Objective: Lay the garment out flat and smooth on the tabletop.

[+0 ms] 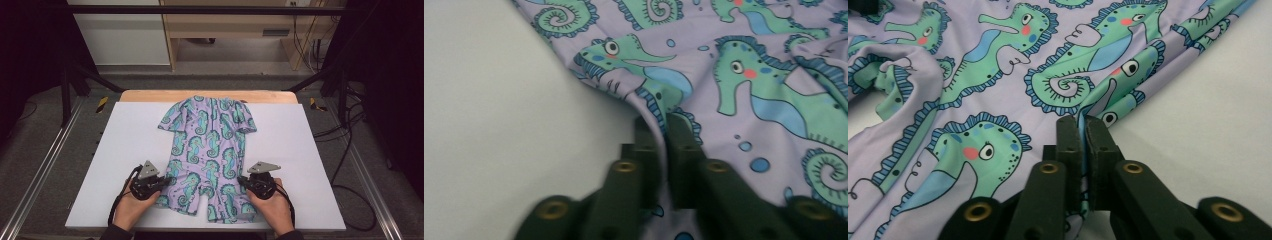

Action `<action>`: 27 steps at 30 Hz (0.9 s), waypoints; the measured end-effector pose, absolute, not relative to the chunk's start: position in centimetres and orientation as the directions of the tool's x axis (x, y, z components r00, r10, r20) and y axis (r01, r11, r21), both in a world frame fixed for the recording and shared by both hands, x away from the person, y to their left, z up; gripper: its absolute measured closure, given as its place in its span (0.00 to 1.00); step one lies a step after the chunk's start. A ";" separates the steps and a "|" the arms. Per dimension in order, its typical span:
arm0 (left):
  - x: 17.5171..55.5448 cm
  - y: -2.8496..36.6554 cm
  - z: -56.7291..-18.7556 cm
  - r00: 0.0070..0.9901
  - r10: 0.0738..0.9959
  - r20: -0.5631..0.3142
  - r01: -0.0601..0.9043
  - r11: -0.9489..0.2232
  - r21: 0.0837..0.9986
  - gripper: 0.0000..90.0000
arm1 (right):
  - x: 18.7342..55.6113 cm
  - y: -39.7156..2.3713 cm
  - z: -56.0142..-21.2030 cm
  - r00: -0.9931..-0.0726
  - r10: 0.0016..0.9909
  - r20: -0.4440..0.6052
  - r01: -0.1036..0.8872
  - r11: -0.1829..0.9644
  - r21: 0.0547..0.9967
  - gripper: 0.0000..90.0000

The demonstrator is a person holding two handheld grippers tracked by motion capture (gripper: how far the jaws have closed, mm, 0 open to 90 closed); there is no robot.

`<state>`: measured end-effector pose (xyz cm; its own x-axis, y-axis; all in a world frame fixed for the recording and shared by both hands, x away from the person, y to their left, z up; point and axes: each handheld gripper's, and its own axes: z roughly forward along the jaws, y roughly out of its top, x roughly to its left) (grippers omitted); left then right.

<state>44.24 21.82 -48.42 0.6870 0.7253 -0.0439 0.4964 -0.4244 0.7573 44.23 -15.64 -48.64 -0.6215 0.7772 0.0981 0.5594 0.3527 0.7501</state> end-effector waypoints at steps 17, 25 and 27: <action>41.5 22.0 -48.1 0.729 0.679 -0.083 0.496 -0.441 0.748 0.98 | 43.0 -17.0 -47.9 -0.660 0.747 0.080 0.536 0.394 0.746 0.98; 39.4 21.8 -48.0 0.758 0.646 -0.090 0.484 -0.465 0.741 0.98 | 41.4 -17.4 -47.7 -0.674 0.734 0.079 0.538 0.415 0.734 0.98; 38.7 21.8 -47.8 0.769 0.632 -0.091 0.479 -0.477 0.737 0.98 | 40.9 -17.4 -47.6 -0.679 0.730 0.082 0.536 0.416 0.734 0.98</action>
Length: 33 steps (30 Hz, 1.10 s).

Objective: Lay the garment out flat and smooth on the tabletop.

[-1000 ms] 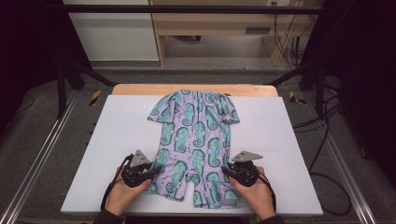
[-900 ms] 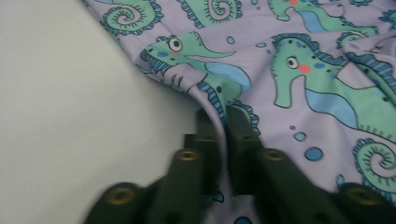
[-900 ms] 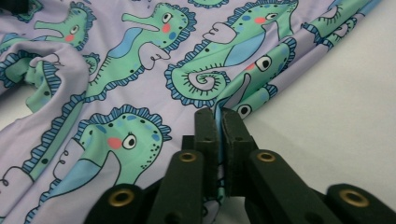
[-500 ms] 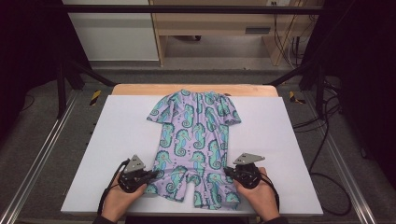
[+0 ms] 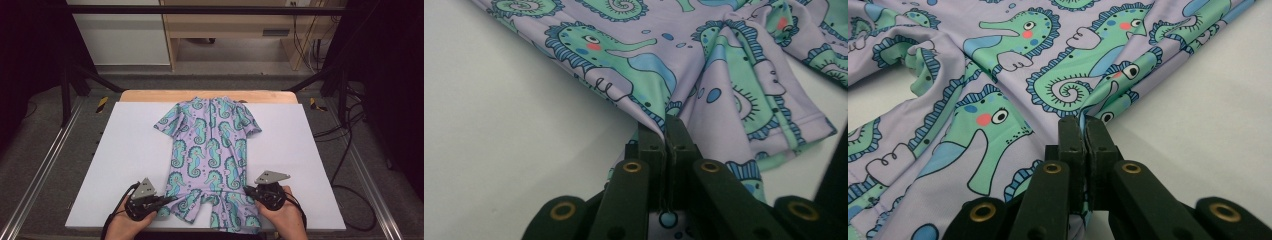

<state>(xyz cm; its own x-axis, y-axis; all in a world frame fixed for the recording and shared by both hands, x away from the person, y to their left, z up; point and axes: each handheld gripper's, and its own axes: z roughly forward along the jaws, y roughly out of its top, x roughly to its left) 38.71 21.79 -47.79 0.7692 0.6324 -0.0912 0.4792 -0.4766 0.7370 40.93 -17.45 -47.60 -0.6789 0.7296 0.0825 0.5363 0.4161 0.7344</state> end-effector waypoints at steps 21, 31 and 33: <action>34.5 22.2 -46.7 0.826 0.541 -0.160 0.467 -0.496 0.732 0.98 | 36.5 -18.4 -46.5 -0.702 0.704 0.107 0.529 0.416 0.740 0.98; 36.1 22.1 -46.3 0.770 0.629 -0.108 0.449 -0.413 0.793 0.51 | 37.9 -17.6 -45.7 -0.669 0.737 0.101 0.504 0.349 0.790 0.57; 36.2 21.7 -46.3 0.769 0.633 -0.090 0.437 -0.419 0.796 0.50 | 38.2 -17.2 -45.6 -0.668 0.737 0.101 0.500 0.344 0.795 0.55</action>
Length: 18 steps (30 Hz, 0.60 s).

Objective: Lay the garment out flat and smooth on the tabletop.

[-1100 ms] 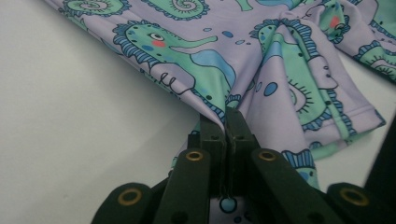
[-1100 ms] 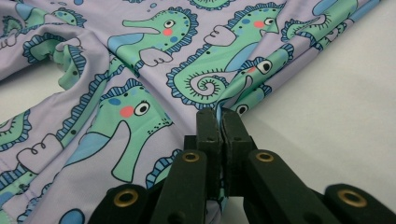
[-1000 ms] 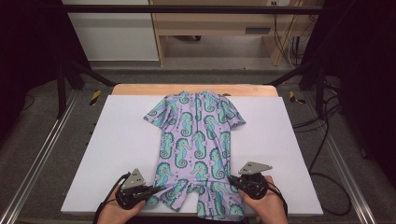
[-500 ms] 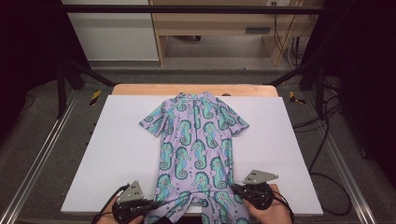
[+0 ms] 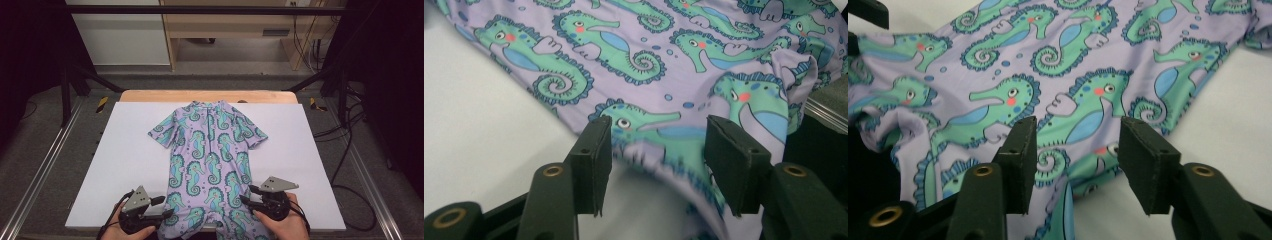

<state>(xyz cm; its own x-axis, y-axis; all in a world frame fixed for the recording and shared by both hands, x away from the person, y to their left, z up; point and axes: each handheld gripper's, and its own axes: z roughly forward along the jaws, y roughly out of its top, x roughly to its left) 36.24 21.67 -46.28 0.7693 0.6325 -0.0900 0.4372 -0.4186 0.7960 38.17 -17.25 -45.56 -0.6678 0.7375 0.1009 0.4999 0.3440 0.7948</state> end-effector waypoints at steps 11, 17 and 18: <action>39.3 19.5 -46.9 0.742 0.671 -0.013 0.430 -0.460 0.777 0.46 | 41.1 -15.4 -45.9 -0.633 0.773 0.032 0.482 0.362 0.798 0.50; 41.0 20.1 -47.9 0.699 0.715 -0.025 0.477 -0.440 0.761 0.48 | 44.3 -16.6 -47.7 -0.568 0.822 0.041 0.542 0.336 0.770 0.52; 41.2 20.2 -48.0 0.696 0.717 -0.024 0.478 -0.439 0.760 0.48 | 44.8 -17.0 -47.9 -0.554 0.831 0.051 0.553 0.322 0.768 0.52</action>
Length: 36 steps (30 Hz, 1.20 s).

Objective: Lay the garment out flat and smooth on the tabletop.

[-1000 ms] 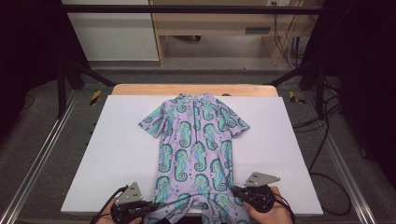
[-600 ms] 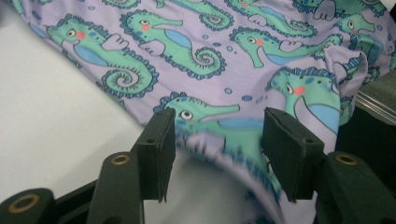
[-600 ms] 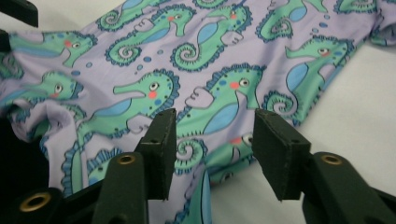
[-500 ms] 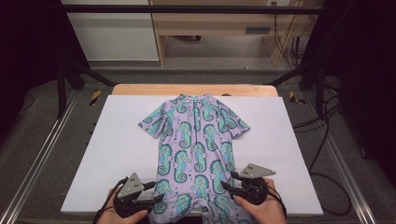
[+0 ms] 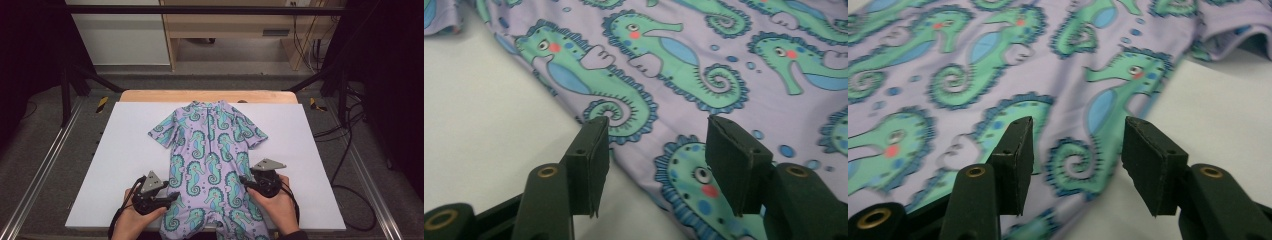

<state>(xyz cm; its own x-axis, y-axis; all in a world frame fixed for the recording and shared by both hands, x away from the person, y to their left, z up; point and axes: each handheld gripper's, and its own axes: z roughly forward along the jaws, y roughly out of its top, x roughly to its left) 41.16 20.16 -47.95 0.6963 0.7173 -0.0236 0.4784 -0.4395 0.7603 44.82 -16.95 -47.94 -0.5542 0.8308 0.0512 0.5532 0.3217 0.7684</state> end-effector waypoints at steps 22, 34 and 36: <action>42.5 19.6 -48.5 0.683 0.731 0.002 0.480 -0.450 0.753 0.80 | 47.2 -16.9 -48.7 -0.560 0.827 0.053 0.560 0.330 0.760 0.90; 40.9 20.6 -48.0 0.726 0.688 -0.009 0.464 -0.481 0.744 0.99 | 45.0 -17.1 -47.9 -0.618 0.784 0.061 0.549 0.375 0.747 0.99; 40.4 21.1 -48.0 0.727 0.686 -0.011 0.466 -0.482 0.741 0.99 | 44.0 -17.4 -47.8 -0.621 0.780 0.077 0.552 0.366 0.749 0.99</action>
